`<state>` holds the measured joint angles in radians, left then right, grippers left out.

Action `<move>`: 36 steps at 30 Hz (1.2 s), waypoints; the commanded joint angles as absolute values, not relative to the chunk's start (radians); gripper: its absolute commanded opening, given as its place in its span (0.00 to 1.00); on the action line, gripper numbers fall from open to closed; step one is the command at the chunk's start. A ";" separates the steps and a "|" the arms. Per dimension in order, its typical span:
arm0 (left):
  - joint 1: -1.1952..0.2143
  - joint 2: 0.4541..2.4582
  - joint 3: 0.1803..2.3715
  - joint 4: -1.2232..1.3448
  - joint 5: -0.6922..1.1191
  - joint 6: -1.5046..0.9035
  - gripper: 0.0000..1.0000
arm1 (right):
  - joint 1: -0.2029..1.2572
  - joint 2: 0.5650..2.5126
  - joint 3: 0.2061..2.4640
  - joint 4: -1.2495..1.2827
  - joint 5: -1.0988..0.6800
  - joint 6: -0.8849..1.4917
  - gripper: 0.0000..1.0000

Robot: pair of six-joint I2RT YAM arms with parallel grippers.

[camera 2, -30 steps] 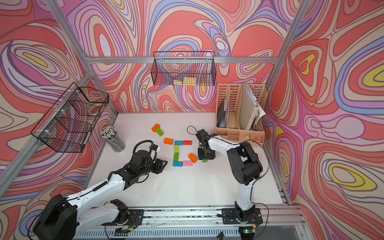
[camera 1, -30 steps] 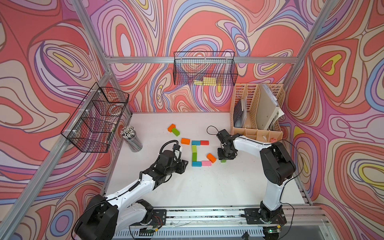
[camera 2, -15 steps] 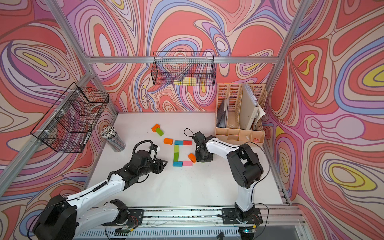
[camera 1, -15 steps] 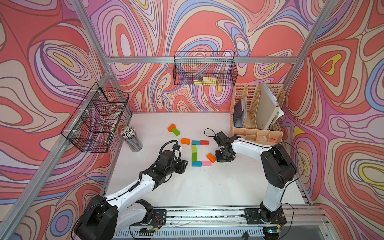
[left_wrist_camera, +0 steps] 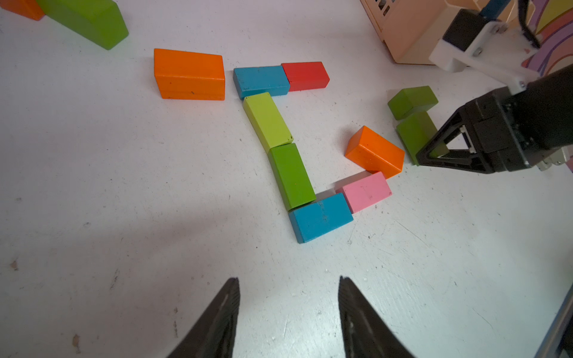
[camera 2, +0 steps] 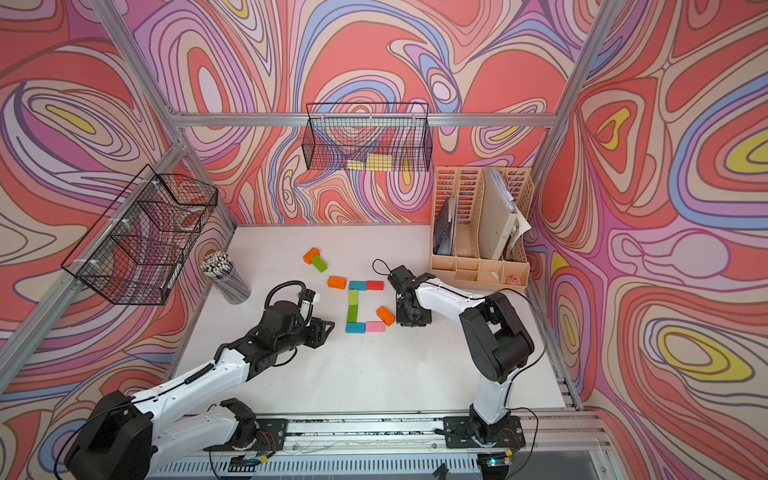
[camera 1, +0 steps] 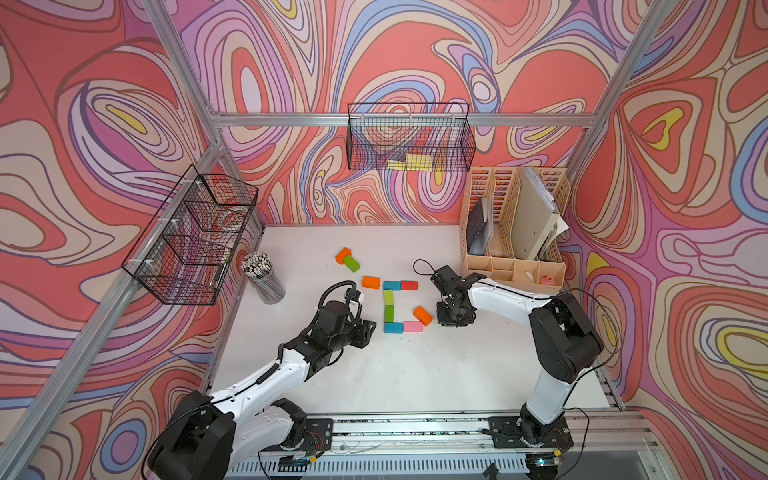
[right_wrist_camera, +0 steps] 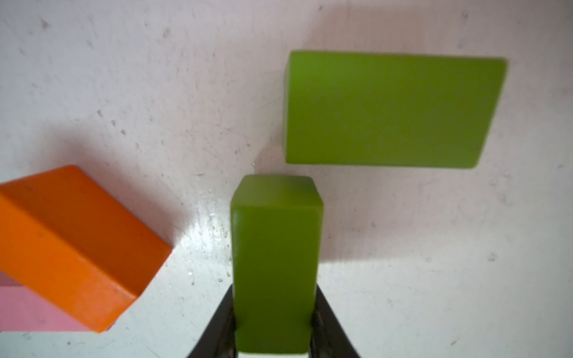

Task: Assemble the letter c with building blocks
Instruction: Assemble the building block at the center of the board.

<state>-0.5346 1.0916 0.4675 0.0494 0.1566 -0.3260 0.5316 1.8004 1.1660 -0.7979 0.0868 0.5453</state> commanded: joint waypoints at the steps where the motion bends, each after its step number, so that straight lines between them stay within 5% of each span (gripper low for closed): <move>1: -0.528 1.080 0.454 0.068 0.166 -0.328 0.54 | 0.536 1.778 1.152 -0.810 0.122 0.557 0.30; 36: -0.528 1.081 0.454 0.071 0.162 -0.327 0.54 | 0.503 1.819 1.155 -0.792 0.122 0.556 0.32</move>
<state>-0.5346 1.0916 0.4671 0.0498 0.1566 -0.3260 0.5102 1.8046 1.1591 -0.8032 0.1181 0.5446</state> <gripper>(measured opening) 0.538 0.333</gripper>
